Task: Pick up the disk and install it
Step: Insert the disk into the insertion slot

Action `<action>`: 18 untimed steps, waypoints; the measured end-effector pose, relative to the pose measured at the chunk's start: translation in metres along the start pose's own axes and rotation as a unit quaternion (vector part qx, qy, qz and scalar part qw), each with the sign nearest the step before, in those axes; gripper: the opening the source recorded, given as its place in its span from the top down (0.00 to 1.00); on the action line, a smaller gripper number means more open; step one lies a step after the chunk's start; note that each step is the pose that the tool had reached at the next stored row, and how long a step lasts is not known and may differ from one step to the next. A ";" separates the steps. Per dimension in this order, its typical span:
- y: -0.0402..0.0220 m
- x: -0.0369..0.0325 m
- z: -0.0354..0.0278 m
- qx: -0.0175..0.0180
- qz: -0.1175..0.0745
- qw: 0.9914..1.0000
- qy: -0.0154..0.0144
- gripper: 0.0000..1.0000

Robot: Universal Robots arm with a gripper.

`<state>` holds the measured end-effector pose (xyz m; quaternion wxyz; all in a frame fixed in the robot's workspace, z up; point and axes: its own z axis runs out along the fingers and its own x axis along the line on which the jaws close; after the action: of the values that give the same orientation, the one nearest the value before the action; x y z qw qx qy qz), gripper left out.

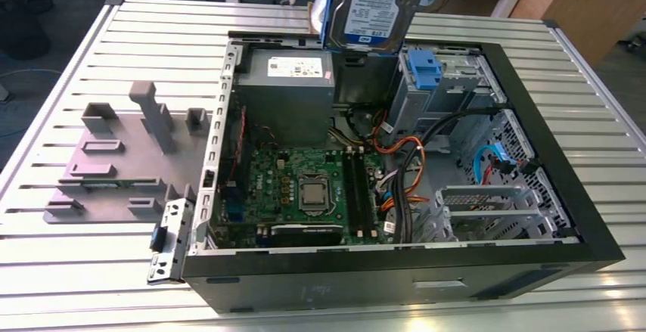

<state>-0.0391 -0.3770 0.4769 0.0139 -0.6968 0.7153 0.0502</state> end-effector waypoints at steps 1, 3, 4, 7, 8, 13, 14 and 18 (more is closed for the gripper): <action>-0.0003 0.0000 0.0000 0.000 0.000 1.000 0.000 0.63; -0.0009 0.0000 0.0000 0.000 0.000 1.000 0.000 0.63; -0.0012 0.0000 0.0000 0.000 0.000 1.000 0.000 0.63; -0.0019 0.0001 0.0000 0.000 0.000 1.000 0.000 0.63; -0.0022 0.0001 0.0000 0.000 0.000 1.000 0.000 0.63; -0.0034 0.0002 0.0000 0.000 0.000 1.000 0.000 0.63; -0.0036 0.0002 0.0000 0.000 0.000 1.000 0.000 0.63; -0.0047 0.0002 0.0000 0.000 0.000 1.000 0.000 0.63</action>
<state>-0.0344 -0.3773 0.4766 0.0139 -0.6968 0.7153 0.0502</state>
